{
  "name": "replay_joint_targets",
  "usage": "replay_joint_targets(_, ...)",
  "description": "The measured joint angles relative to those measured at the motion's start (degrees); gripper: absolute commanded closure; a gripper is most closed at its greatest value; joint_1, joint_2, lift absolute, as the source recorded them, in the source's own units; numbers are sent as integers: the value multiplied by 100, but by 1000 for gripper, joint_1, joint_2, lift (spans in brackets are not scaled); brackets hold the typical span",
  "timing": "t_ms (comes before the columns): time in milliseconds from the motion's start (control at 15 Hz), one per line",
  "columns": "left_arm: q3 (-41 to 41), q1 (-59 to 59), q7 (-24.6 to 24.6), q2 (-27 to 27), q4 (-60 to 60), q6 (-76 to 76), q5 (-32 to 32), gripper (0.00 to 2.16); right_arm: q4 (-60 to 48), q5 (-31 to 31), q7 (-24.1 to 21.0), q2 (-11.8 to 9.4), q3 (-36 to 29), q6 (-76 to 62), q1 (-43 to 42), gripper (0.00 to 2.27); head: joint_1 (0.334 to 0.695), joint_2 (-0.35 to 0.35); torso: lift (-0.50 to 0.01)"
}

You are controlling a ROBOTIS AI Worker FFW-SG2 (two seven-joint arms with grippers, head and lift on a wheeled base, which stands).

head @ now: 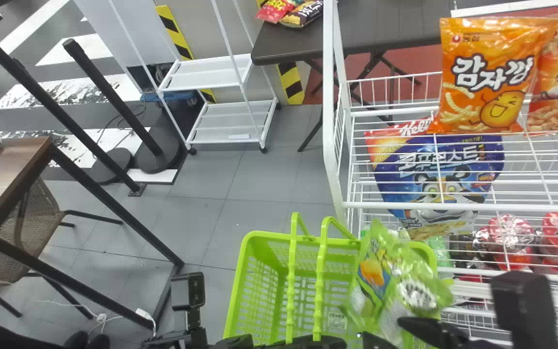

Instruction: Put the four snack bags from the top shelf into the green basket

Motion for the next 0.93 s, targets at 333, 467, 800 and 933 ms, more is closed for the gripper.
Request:
replay_joint_targets(333, 1, 24, 0, 7, 23, -11, 17, 2148, -143, -1026, 88, 121, -1402, -360, -86, 46, 695, 285, 0)
replay_joint_targets(467, 0, 35, 0, 7, 20, -16, 23, 2148, 79, -744, -245, 151, -1670, -934, -470, 46, 695, 168, 0)
replay_joint_targets(800, -66, 44, 0, 39, 6, -18, 35, 2148, 1699, 28, -739, 157, -1664, -2677, -1899, 53, 695, 7, 0)
replay_joint_targets(933, -70, 44, 0, 51, 6, -18, 44, 2148, 2590, 181, -800, 157, -1525, -3126, -2614, 53, 695, 3, 0)
